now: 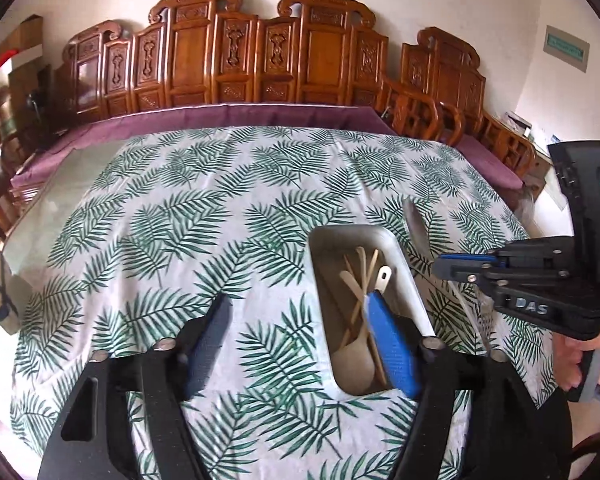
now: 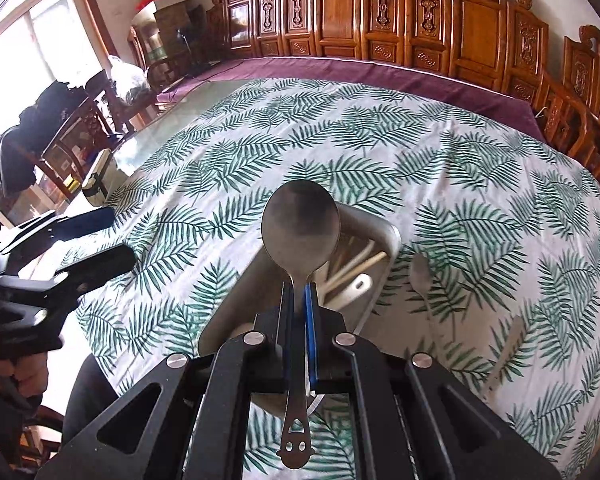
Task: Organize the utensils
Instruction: 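Drop the white spoon into the tray with the left tool while the right tool carries the metal spoon, then lower the metal spoon into the grey tray and open the right tool, then grasp a metal fork from the table with the right tool and lift, then reach the left tool toward a metal spoon while the right tool holds the fork, then close the left tool on the metal spoon handle and lift it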
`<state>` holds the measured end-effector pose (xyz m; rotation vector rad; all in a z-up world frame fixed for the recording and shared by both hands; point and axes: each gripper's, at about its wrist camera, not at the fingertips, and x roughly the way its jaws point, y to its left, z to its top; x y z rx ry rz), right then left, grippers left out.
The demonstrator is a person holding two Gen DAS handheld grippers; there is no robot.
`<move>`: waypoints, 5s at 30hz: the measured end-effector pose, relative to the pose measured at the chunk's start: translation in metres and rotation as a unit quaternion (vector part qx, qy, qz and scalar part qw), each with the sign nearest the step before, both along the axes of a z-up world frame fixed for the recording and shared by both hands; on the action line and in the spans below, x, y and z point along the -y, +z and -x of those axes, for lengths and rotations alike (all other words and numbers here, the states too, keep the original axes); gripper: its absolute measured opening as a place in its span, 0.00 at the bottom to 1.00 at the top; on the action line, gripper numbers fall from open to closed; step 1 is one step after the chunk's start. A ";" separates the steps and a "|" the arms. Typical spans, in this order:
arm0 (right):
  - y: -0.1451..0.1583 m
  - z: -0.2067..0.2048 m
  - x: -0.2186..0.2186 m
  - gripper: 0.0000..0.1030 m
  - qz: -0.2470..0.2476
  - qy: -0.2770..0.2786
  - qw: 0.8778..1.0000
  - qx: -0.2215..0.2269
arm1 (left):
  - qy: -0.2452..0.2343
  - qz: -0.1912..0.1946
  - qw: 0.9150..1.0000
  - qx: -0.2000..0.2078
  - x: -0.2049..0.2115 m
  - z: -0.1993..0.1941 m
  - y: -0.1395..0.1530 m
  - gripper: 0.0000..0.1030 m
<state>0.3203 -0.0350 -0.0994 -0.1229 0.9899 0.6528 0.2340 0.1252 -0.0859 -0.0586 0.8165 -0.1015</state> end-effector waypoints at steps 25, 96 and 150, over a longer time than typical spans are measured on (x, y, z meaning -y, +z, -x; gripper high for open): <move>-0.050 -0.040 -0.038 0.07 -0.034 -0.085 0.992 -0.085 | 0.030 -0.010 0.999 0.019 -0.038 0.018 0.003 0.92; -0.112 -0.017 0.238 0.03 0.080 -0.176 0.979 -0.066 | -0.093 -0.034 0.993 -0.069 0.202 -0.050 -0.044 0.92; -0.128 -0.002 0.260 0.06 0.028 -0.163 0.985 -0.043 | -0.018 -0.057 0.965 -0.255 0.229 -0.183 -0.134 0.04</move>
